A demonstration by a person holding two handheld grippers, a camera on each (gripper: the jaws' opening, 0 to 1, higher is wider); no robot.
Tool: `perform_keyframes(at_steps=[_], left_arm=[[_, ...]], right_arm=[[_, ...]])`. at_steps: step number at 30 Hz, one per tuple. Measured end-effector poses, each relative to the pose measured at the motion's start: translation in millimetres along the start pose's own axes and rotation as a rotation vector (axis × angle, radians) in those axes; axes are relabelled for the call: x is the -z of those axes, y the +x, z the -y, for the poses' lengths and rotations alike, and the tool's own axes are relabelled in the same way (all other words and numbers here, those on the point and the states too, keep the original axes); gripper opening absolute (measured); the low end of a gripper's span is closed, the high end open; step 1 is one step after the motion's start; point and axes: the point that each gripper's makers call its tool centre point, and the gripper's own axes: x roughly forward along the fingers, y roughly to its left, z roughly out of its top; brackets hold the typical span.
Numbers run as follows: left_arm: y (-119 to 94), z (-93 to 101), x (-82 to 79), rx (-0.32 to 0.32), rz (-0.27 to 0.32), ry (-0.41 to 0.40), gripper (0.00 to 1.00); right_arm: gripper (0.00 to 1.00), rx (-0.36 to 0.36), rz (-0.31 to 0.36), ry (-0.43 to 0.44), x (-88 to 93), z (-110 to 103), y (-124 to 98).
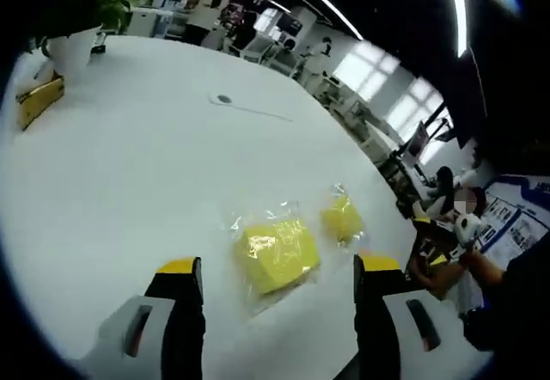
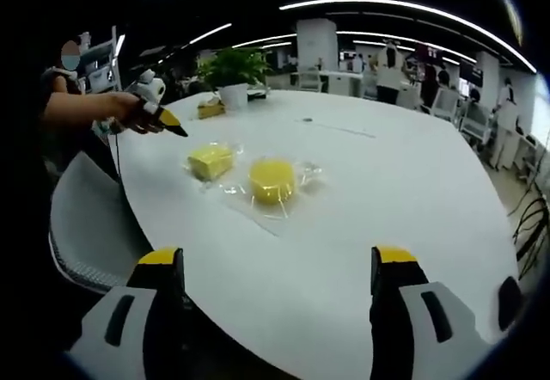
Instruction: Compare the silicone blocks by pressing each to a similar depth, holding the contact briefly, and releasing to observe deformation and rebound differences across the visible hardness samples.
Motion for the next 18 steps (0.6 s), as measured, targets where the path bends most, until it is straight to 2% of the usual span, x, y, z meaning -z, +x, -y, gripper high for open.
perform_keyframes(at_steps=[3,7,12,15,18], left_arm=[[12,-5.1,-2.4,0.014,-0.003,-0.089,0.63],[29,-16.0,-0.7,0.013,-0.019,-0.167,0.61],[41,-29.1,-1.4,-0.035,-0.012,-0.188,0.6],[51,-23.0,-3.6,0.003,0.005,-0.29,0.57],[57,-22.4,-4.2,0.025,0.016,-0.327,0.52]], right_arm=[[0.79,0.004,-0.015,0.003,3.7,1,-2],[0.78,0.012,-0.019,0.013,7.0,2,-4],[0.76,0.009,-0.025,0.025,10.0,1,-4],[0.75,0.007,-0.023,0.038,11.5,0,-4],[0.75,-0.023,0.004,0.069,7.6,-5,-4]])
